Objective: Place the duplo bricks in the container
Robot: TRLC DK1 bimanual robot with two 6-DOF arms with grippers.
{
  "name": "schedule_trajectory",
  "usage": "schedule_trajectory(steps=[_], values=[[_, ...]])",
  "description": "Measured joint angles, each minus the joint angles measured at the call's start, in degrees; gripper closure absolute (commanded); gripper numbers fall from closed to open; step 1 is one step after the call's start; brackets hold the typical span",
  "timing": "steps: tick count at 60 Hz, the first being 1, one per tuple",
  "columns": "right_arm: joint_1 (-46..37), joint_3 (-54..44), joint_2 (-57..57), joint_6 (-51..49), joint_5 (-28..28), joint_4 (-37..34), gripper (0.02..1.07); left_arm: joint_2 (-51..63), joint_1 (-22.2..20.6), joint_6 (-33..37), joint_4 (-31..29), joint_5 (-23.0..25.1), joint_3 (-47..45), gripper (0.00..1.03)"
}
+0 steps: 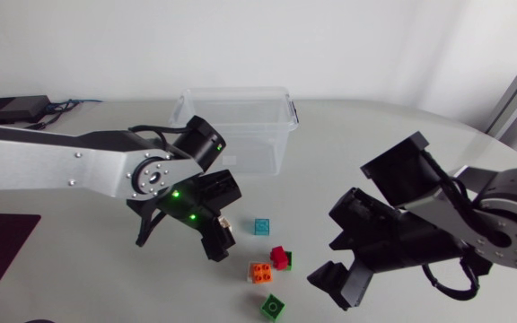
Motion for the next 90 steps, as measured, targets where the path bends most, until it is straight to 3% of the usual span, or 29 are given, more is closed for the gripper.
schedule_trajectory(steps=[16, 33, 40, 67, 77, 90], values=[[-0.04, -1.86, -1.99, -0.02, 0.0, -0.24, 0.07, 7.17, -1.27, -3.5, 1.18, -7.08, 2.62, 0.2], [-0.04, -1.9, -1.99, -0.04, 0.02, -0.22, 0.07, 11.19, 1.03, -4.17, 1.6, -8.15, 5.64, 0.21], [-0.04, -1.9, -1.97, -0.04, 0.02, -0.22, 0.07, 12.13, 1.73, -4.31, 1.53, -8.11, 5.77, 0.36], [0.55, 2.01, 5.99, 3.37, 2.03, -0.02, 0.07, 14.01, 3.32, -4.28, -0.33, -0.31, 6.91, 0.71], [3.02, 6.93, 12.74, 7.32, 5.05, 0.0, 0.07, 13.77, 3.58, -3.85, -1.7, 1.01, 6.93, 0.73], [7.21, 11.54, 22.99, 11.85, 6.95, -0.02, 0.18, 12.28, 3.85, -3.63, -2.69, 2.49, 5.92, 0.73]])
